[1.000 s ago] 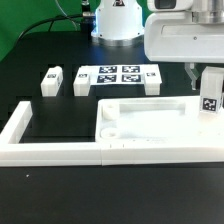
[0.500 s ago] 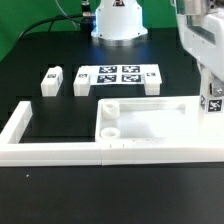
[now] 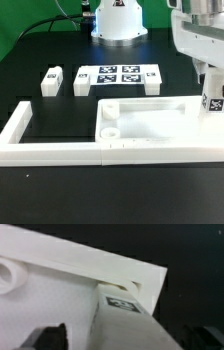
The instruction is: Assemble desk
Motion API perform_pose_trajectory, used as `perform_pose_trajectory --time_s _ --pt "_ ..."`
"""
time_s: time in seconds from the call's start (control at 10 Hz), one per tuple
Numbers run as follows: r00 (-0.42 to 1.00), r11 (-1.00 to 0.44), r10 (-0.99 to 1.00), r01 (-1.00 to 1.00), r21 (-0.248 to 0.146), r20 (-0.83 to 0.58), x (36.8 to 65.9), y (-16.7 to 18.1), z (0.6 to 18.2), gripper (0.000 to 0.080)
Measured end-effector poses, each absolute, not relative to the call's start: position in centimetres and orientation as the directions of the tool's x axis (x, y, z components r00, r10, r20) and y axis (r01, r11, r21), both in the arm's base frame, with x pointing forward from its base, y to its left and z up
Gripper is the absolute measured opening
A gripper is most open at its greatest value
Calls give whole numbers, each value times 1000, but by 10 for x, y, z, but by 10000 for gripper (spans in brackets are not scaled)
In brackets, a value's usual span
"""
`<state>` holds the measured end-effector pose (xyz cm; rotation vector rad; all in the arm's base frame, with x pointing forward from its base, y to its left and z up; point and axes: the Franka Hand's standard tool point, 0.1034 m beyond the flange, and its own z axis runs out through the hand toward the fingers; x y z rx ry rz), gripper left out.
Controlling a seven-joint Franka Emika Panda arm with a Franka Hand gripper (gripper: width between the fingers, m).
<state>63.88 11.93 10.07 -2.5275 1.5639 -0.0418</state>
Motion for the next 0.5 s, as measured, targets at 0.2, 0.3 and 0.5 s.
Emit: perform_pose_trajectory --time_s 0.2,0.3,0.5 --pt "623 -610 -782 -775 -166 -33 638 120 100 646" --pt "653 -641 -757 -749 -167 -26 638 120 100 646" --pt "768 -759 -640 -630 -165 5 638 119 100 648"
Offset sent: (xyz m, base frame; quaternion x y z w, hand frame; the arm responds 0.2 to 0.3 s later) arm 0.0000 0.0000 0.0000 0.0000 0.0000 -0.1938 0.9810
